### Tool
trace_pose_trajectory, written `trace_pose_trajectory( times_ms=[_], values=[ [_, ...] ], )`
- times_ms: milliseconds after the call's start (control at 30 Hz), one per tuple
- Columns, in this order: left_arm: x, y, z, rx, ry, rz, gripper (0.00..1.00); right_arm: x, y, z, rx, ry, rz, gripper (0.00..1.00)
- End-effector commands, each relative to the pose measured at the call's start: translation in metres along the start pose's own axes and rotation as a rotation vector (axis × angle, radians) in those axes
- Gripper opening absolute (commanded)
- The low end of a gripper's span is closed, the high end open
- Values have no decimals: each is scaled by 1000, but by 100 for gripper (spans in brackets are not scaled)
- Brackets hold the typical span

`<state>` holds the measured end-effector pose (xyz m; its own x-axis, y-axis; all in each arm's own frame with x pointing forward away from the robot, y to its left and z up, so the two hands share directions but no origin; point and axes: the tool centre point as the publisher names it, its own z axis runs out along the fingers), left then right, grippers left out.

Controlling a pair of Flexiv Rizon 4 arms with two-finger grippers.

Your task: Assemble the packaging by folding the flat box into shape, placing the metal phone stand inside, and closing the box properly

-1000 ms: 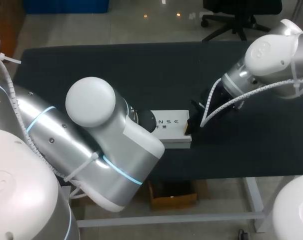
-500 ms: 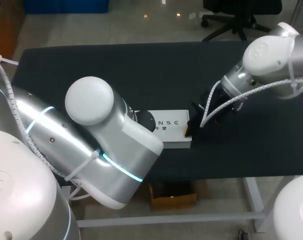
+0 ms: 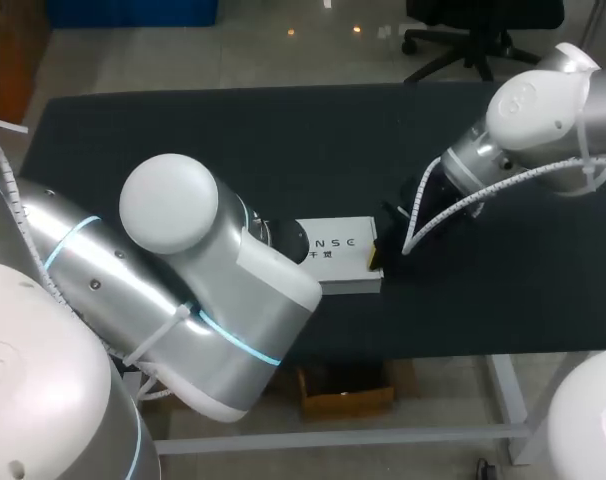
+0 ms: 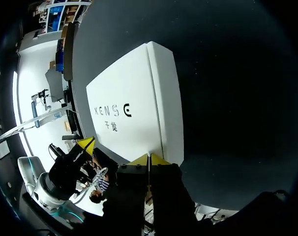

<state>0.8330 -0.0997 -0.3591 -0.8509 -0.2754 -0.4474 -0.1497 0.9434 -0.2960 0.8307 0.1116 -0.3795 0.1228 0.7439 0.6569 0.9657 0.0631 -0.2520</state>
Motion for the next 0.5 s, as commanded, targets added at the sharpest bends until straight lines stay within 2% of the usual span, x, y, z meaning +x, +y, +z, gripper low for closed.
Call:
trace_pose_trajectory(
  times_ms=[33,233,500],
  values=[
    [4,1,-7,10,-12,4,0,6,-15,-2,-40,-15,-20,0],
    [7,-2,1,10,8,12,0,10,-26,2,-60,-29,-38,0],
    [12,-6,21,-3,56,17,0,3,-29,15,-54,-44,-19,0]
  ],
)
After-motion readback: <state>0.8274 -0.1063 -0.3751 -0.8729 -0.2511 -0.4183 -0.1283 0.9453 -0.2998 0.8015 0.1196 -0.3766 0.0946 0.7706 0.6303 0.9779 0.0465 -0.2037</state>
